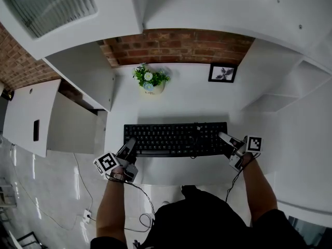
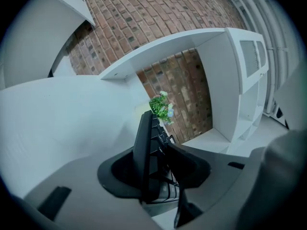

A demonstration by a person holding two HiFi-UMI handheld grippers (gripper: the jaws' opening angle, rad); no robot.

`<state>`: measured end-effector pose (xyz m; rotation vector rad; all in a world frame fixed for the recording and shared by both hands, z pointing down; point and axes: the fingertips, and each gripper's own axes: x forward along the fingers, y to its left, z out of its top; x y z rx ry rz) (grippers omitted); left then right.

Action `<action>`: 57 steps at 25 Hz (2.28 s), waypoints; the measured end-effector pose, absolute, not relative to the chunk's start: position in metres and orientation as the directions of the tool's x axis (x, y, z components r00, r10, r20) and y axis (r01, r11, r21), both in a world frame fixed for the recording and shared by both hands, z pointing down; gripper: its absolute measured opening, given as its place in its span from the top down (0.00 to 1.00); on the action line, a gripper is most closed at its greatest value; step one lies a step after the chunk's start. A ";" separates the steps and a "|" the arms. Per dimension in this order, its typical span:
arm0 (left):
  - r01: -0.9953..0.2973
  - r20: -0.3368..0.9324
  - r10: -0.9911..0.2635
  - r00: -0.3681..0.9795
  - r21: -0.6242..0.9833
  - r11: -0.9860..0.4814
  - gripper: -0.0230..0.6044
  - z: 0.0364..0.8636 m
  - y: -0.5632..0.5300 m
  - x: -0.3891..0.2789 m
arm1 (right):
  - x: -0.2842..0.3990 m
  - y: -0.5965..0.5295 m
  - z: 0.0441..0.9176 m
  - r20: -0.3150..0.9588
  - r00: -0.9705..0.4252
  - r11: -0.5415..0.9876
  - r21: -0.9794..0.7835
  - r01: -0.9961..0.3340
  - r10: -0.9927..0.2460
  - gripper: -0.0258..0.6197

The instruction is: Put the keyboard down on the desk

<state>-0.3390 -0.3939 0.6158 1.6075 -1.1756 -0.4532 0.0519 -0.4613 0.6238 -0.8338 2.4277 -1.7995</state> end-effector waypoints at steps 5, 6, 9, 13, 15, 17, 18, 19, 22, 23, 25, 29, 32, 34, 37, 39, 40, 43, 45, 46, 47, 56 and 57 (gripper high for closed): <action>-0.490 0.349 -0.838 0.420 0.864 0.114 0.66 0.639 -0.395 -0.340 | 0.053 -0.463 0.652 0.364 -0.842 0.078 -0.901 -0.426 -0.398 0.73; -0.497 0.365 -0.833 0.415 0.858 0.128 0.65 0.642 -0.395 -0.340 | 0.052 -0.462 0.655 0.369 -0.842 0.064 -0.903 -0.426 -0.394 0.73; -0.519 0.409 -0.820 0.401 0.839 0.164 0.64 0.651 -0.395 -0.340 | 0.052 -0.463 0.661 0.382 -0.839 0.036 -0.903 -0.428 -0.386 0.73; -0.551 0.455 -0.803 0.385 0.811 0.196 0.62 0.660 -0.397 -0.340 | 0.050 -0.465 0.667 0.395 -0.838 0.009 -0.903 -0.430 -0.375 0.73; -0.569 0.479 -0.792 0.378 0.795 0.210 0.61 0.664 -0.398 -0.339 | 0.051 -0.465 0.669 0.411 -0.833 -0.006 -0.898 -0.440 -0.369 0.72; -0.589 0.508 -0.780 0.366 0.775 0.228 0.60 0.668 -0.397 -0.338 | 0.049 -0.465 0.670 0.409 -0.839 0.002 -0.899 -0.439 -0.360 0.72; -0.601 0.523 -0.774 0.357 0.763 0.238 0.60 0.669 -0.397 -0.338 | 0.046 -0.467 0.670 0.398 -0.846 0.022 -0.901 -0.433 -0.355 0.72; -0.612 0.537 -0.769 0.347 0.751 0.248 0.60 0.671 -0.397 -0.339 | 0.045 -0.469 0.670 0.393 -0.850 0.041 -0.901 -0.433 -0.351 0.72; -0.649 0.573 -0.756 0.318 0.713 0.268 0.58 0.675 -0.397 -0.341 | 0.045 -0.470 0.675 0.440 -0.833 0.056 -0.873 -0.484 -0.335 0.70; -0.659 0.579 -0.754 0.310 0.703 0.269 0.58 0.675 -0.397 -0.341 | 0.046 -0.470 0.678 0.464 -0.822 0.061 -0.858 -0.509 -0.329 0.69; -0.674 0.586 -0.753 0.300 0.689 0.267 0.58 0.674 -0.397 -0.342 | 0.048 -0.469 0.682 0.513 -0.797 0.087 -0.822 -0.563 -0.319 0.67; -0.729 0.605 -0.751 0.266 0.635 0.254 0.56 0.673 -0.398 -0.344 | 0.048 -0.470 0.683 0.584 -0.754 0.154 -0.750 -0.643 -0.302 0.65; -0.776 0.622 -0.747 0.233 0.582 0.242 0.55 0.674 -0.398 -0.345 | 0.049 -0.470 0.684 0.613 -0.731 0.173 -0.719 -0.673 -0.300 0.65; -0.809 0.637 -0.742 0.211 0.540 0.234 0.54 0.674 -0.398 -0.346 | 0.051 -0.469 0.686 0.622 -0.721 0.172 -0.709 -0.684 -0.304 0.65; -0.849 0.654 -0.735 0.180 0.480 0.219 0.52 0.674 -0.398 -0.347 | 0.052 -0.467 0.687 0.632 -0.711 0.179 -0.695 -0.696 -0.308 0.65; -0.874 0.674 -0.722 0.157 0.436 0.216 0.51 0.675 -0.396 -0.349 | 0.052 -0.464 0.688 0.642 -0.701 0.185 -0.683 -0.707 -0.309 0.65; -0.894 0.689 -0.711 0.137 0.395 0.210 0.51 0.676 -0.395 -0.349 | 0.052 -0.462 0.689 0.650 -0.694 0.192 -0.672 -0.715 -0.309 0.64; -0.952 0.708 -0.702 0.084 0.266 0.153 0.53 0.673 -0.395 -0.349 | 0.053 -0.459 0.689 0.661 -0.680 0.201 -0.654 -0.729 -0.318 0.64; -0.962 0.707 -0.704 0.073 0.237 0.138 0.55 0.670 -0.395 -0.348 | 0.053 -0.458 0.688 0.662 -0.675 0.199 -0.650 -0.734 -0.327 0.64; -0.962 0.705 -0.706 0.070 0.235 0.139 0.56 0.668 -0.394 -0.348 | 0.053 -0.458 0.688 0.665 -0.670 0.199 -0.645 -0.738 -0.330 0.64; -0.962 0.702 -0.710 0.065 0.234 0.142 0.56 0.667 -0.393 -0.348 | 0.054 -0.458 0.688 0.669 -0.663 0.201 -0.637 -0.744 -0.334 0.64; -0.965 0.649 -0.757 0.073 0.238 0.111 0.60 0.642 -0.384 -0.347 | 0.067 -0.466 0.679 0.722 -0.535 0.282 -0.455 -0.845 -0.439 0.65; -0.965 0.642 -0.763 0.075 0.240 0.108 0.60 0.639 -0.383 -0.346 | 0.071 -0.470 0.675 0.727 -0.496 0.298 -0.398 -0.868 -0.474 0.67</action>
